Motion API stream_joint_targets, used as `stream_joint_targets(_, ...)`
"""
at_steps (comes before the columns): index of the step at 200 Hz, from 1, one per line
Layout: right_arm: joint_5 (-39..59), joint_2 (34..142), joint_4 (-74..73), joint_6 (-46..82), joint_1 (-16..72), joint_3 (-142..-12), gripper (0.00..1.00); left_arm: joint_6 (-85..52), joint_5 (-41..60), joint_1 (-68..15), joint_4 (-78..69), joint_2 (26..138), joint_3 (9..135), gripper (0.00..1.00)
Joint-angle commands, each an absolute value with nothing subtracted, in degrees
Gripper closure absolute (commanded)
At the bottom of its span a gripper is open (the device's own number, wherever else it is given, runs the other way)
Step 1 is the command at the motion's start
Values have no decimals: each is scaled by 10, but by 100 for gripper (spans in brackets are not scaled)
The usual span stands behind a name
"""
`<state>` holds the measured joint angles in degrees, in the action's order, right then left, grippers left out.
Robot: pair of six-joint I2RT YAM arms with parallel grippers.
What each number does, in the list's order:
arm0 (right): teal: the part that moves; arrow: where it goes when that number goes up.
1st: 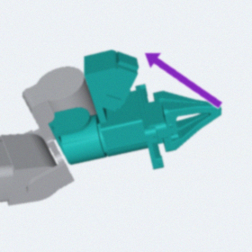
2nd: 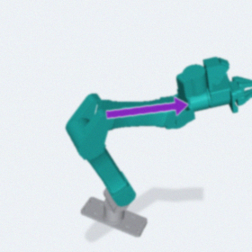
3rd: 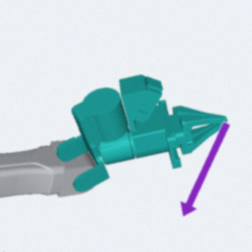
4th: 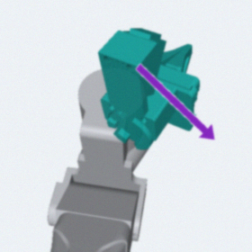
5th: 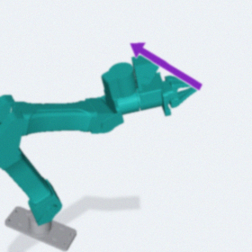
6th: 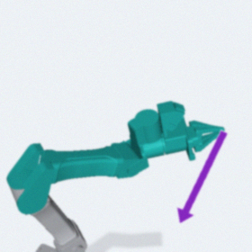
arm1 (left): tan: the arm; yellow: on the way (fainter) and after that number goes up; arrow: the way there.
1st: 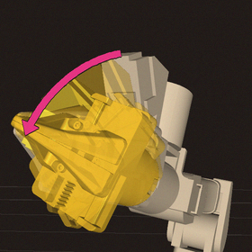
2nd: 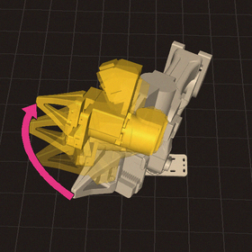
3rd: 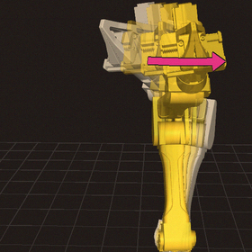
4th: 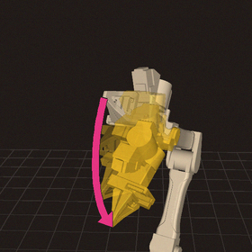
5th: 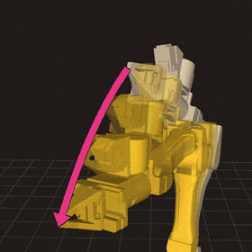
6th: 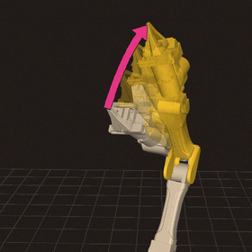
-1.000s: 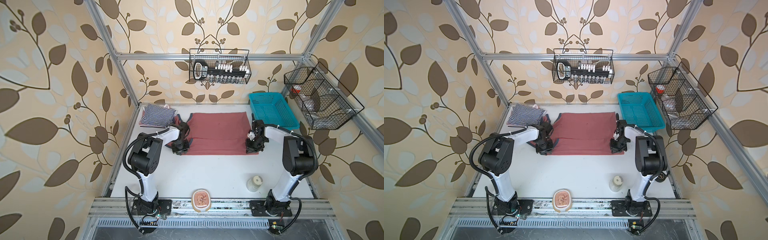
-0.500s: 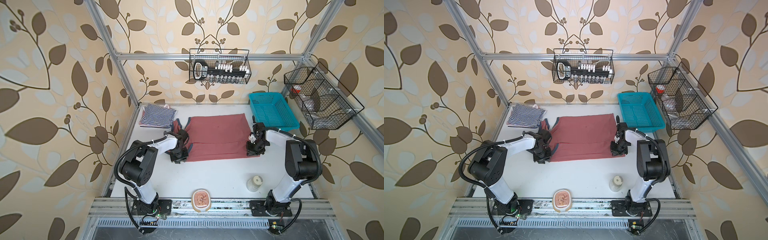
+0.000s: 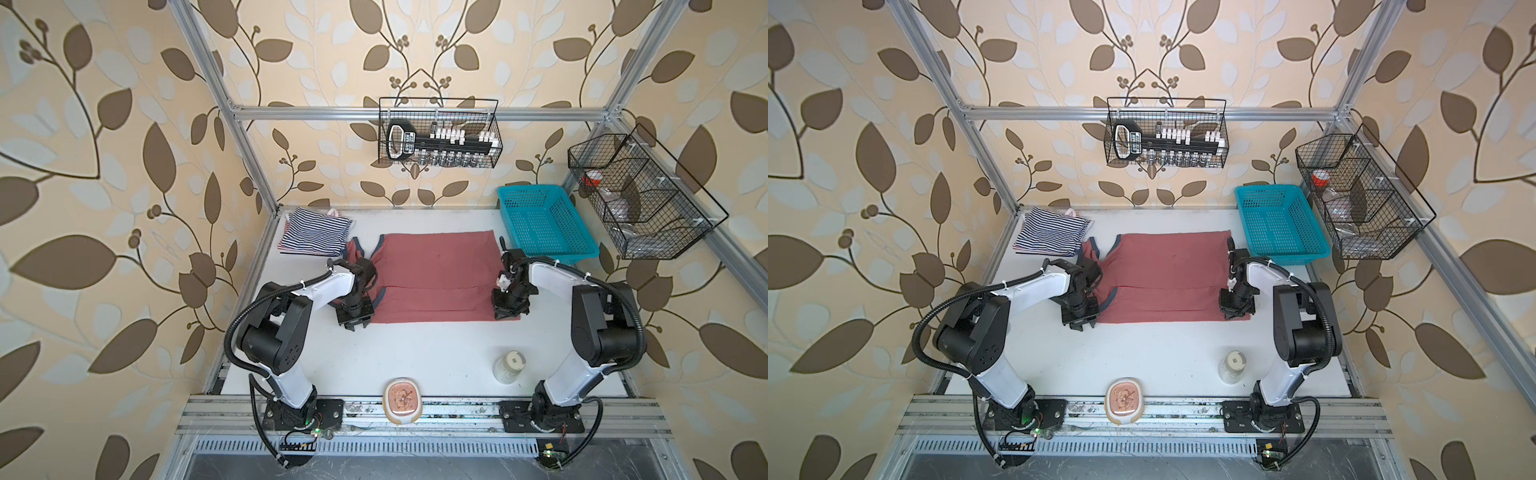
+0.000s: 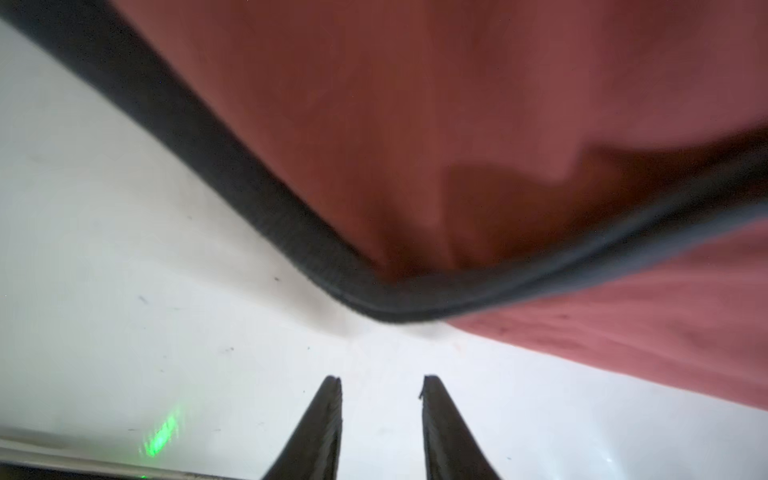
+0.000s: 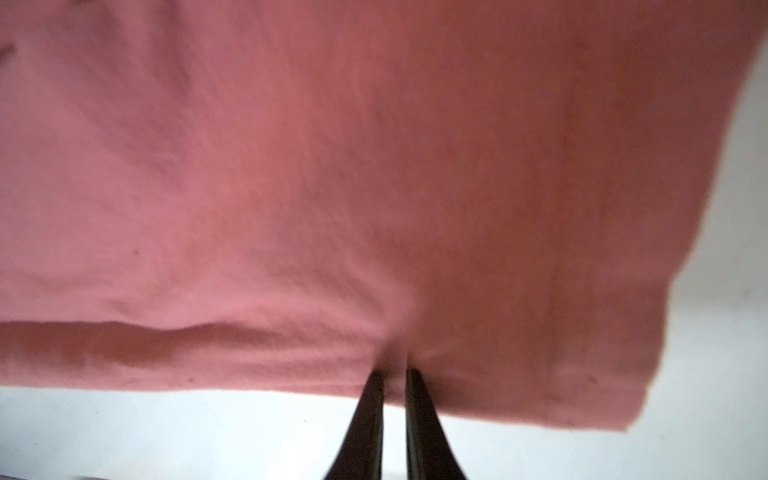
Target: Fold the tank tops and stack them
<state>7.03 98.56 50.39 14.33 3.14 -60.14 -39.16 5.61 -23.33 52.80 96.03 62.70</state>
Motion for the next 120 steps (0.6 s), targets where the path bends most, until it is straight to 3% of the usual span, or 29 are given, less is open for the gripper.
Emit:
stream_joint_targets(1,71,961,543,142,17,-681,86,-381,30,-237,568,921,726,62)
stream_joint_targets(75,90,1150,569,126,0,-1043,76,-304,-13,-220,611,1160,1098,52)
stream_joint_targets(120,109,1232,483,147,-4,-1099,71,-292,34,-184,532,1284,1208,45)
